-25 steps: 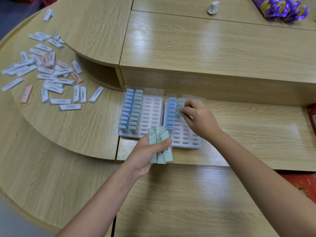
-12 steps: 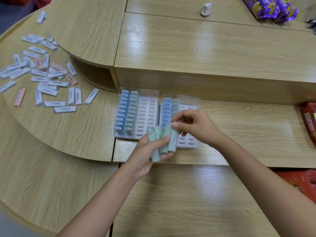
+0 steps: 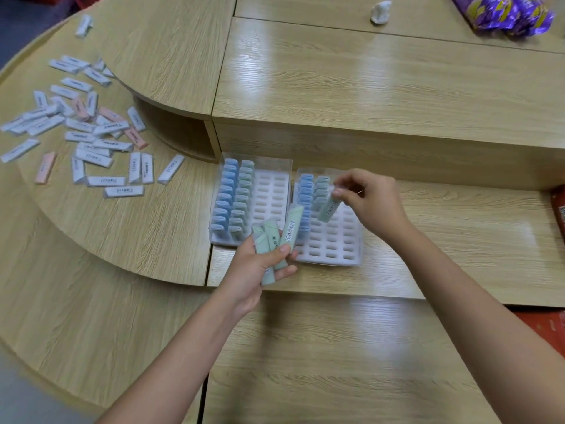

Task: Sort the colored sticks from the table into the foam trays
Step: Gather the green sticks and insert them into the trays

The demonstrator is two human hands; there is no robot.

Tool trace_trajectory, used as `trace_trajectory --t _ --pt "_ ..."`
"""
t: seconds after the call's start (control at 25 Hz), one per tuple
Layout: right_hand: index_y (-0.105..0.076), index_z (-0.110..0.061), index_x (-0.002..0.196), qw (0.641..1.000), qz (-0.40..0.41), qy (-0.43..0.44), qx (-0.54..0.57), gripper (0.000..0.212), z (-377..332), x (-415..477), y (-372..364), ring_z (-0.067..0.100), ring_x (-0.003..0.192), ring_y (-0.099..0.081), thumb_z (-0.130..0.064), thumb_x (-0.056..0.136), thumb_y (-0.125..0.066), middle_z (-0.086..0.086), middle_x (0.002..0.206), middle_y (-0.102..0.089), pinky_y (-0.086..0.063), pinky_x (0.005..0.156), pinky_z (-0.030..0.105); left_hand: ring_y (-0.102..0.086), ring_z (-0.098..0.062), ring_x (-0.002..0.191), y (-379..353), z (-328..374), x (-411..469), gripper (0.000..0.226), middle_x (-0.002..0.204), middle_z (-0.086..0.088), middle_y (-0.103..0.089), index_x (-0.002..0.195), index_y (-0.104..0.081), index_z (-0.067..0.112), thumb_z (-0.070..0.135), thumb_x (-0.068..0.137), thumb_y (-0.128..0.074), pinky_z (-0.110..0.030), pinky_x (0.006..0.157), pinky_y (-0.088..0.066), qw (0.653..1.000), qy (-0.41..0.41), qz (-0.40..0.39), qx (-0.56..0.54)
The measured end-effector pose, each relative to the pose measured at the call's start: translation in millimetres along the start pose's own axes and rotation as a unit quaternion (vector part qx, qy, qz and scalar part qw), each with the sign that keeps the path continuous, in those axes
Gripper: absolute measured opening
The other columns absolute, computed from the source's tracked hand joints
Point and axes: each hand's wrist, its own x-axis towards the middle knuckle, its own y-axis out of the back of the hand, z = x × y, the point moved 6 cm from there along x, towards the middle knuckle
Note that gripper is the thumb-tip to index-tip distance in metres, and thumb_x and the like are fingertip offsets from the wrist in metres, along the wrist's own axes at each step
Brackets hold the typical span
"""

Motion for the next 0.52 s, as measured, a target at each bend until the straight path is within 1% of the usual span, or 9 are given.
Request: trace_trajectory --t 0.12,0.2,0.36,0.44,0.52 --pt "-0.068 -0.006 0.09 0.992 0.016 0.095 -0.085 0.007 -1.1 -3.2 -15.7 0.012 0.072 -0.06 -0.008 0.084 -0.067 0.001 0.079 -0.068 -0.05 0.068 0.031 -0.069 -0.015 0.077 1.8 -3.2 -1.7 0.03 0.095 -0.009 -0.067 0.114 -0.054 0.005 -0.003 0.085 -0.059 -0.027 0.063 -0.059 1.0 0.009 0.0 0.0" --pt "-0.066 -0.006 0.09 0.987 0.025 0.115 -0.109 0.006 4.3 -2.8 -21.0 0.015 0.071 -0.06 -0.008 0.084 -0.066 0.003 0.079 -0.068 -0.05 0.065 0.033 -0.068 -0.014 0.076 1.3 -3.5 -2.8 0.029 0.092 -0.008 -0.068 0.112 -0.055 0.006 -0.004 0.085 -0.059 -0.026 0.062 -0.059 1.0 0.012 -0.003 0.0" --pt "-0.065 -0.005 0.087 0.971 0.051 0.17 -0.162 0.004 4.7 -7.7 -31.2 0.019 0.066 -0.061 -0.008 0.084 -0.066 0.005 0.074 -0.067 -0.04 0.06 0.021 -0.068 -0.015 0.078 2.9 -1.9 -3.7 0.028 0.093 -0.008 -0.068 0.11 -0.057 0.008 -0.003 0.085 -0.059 -0.026 0.062 -0.059 1.0 0.01 -0.006 -0.001" --pt "-0.065 -0.004 0.084 0.965 0.053 0.195 -0.167 0.003 2.2 -9.3 -34.9 0.02 0.064 -0.06 -0.007 0.084 -0.064 0.005 0.071 -0.065 -0.038 0.058 0.02 -0.067 -0.015 0.078 3.4 -1.0 -4.0 0.028 0.094 -0.008 -0.068 0.11 -0.057 0.008 -0.003 0.085 -0.059 -0.025 0.061 -0.058 1.0 0.01 -0.006 0.001" --pt "-0.064 -0.004 0.084 0.964 0.052 0.201 -0.164 0.003 2.6 -8.9 -37.5 0.021 0.065 -0.06 -0.007 0.085 -0.063 0.004 0.072 -0.065 -0.041 0.057 0.023 -0.067 -0.015 0.078 3.5 -0.9 -4.4 0.027 0.093 -0.008 -0.068 0.108 -0.057 0.009 -0.003 0.085 -0.059 -0.026 0.062 -0.058 1.0 0.01 -0.006 0.003"
